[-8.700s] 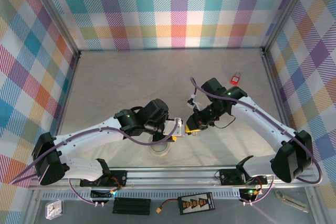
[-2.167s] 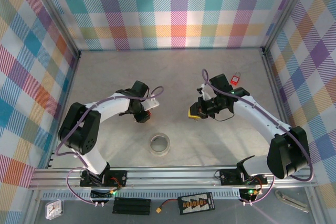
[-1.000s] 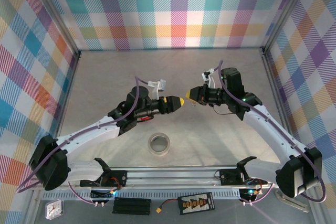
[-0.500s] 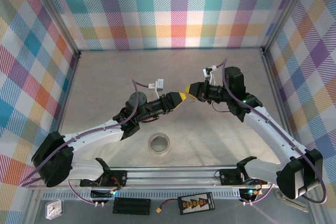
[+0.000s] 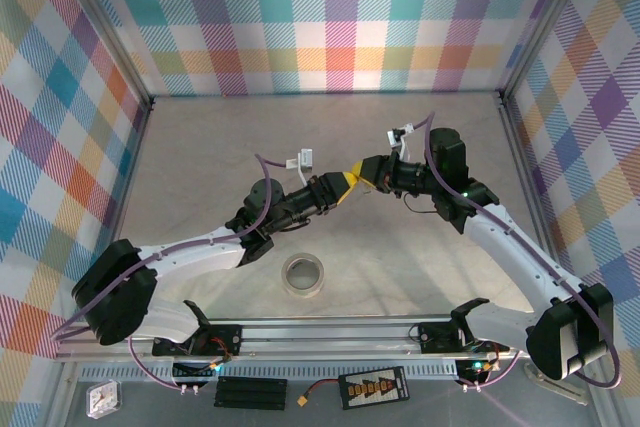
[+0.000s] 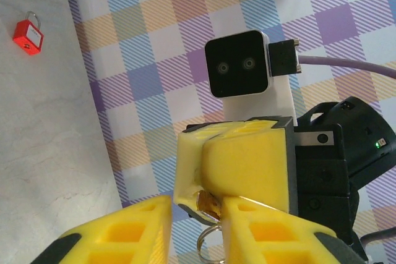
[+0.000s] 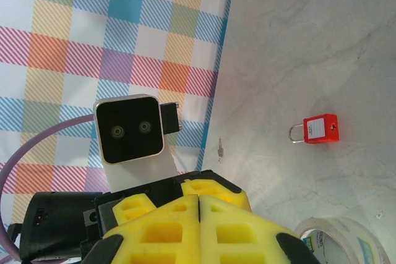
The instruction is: Unlock with the key
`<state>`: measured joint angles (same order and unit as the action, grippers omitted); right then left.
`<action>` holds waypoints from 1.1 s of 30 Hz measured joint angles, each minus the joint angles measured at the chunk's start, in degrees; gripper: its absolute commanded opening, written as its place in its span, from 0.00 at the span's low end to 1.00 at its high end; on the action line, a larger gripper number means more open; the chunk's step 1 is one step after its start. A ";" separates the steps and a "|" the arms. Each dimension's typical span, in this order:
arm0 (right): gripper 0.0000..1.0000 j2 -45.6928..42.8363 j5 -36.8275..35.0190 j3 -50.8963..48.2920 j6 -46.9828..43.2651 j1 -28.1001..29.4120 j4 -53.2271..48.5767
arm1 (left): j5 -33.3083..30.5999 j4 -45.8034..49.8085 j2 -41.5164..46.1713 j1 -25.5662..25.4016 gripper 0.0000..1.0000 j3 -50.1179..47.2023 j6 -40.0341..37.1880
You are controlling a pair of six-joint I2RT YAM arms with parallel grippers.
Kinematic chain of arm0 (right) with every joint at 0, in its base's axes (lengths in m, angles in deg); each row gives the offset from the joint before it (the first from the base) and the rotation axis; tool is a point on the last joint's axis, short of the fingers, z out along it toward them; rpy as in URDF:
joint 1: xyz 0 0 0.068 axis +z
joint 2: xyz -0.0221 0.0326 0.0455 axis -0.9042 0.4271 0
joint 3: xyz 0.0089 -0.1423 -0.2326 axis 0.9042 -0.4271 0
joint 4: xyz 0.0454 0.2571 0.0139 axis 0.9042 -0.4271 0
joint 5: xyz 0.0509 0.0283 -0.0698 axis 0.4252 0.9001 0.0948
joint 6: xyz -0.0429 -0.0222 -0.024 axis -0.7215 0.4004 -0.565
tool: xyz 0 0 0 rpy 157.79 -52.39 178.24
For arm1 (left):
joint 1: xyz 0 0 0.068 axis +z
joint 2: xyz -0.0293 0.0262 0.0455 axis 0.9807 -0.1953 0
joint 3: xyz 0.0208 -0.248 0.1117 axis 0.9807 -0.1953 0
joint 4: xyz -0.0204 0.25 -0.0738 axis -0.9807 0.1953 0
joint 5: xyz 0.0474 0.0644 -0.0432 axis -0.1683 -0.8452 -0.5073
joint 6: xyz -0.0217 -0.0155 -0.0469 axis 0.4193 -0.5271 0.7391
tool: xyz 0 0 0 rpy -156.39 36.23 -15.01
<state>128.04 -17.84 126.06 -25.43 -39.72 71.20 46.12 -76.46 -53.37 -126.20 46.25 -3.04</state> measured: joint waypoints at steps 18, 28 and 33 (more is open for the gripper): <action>0.00 -0.02 0.72 -2.27 1.25 -0.68 4.09 | -1.38 -0.46 -0.28 -0.37 0.00 0.04 0.09; 0.16 -0.02 0.81 -2.27 1.27 -0.94 3.91 | -2.08 -2.05 -1.05 -0.57 0.00 0.04 1.42; 0.21 0.07 0.37 -2.27 1.20 -1.01 2.89 | -2.84 -2.19 -1.05 -0.83 0.00 0.02 1.46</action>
<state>128.10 -17.47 123.79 -24.22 -40.73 74.08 43.28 -78.65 -54.42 -127.03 46.27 -1.57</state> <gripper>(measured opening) 0.204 0.045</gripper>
